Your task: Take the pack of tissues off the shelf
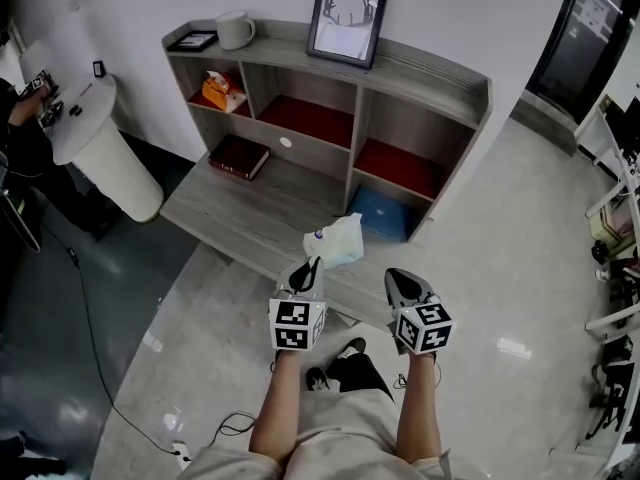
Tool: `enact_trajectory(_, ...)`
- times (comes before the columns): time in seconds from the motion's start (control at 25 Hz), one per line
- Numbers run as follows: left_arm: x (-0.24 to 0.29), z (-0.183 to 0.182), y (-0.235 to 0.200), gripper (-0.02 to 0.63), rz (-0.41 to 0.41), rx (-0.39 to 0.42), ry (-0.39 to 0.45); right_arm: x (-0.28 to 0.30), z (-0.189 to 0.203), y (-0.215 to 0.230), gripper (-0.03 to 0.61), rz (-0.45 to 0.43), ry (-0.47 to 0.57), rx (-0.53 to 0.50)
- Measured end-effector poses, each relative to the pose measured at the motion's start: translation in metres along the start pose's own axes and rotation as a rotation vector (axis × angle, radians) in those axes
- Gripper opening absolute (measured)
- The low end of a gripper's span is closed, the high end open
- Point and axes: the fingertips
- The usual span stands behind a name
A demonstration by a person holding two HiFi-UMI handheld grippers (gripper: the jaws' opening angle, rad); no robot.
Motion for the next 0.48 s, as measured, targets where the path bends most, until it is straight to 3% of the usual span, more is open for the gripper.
enact_trajectory(0.48,-0.02,-0.005,-0.004,0.018,0.0,0.024,0.019,-0.015,-0.01,-0.004,0.015,0.037,0.025,-0.048)
Point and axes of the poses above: the fingertips, and each gripper's own axes: x forward along the fingers, y to its right, z out of its underside, and after that the axes turned 12 degrees about -y, right-handed
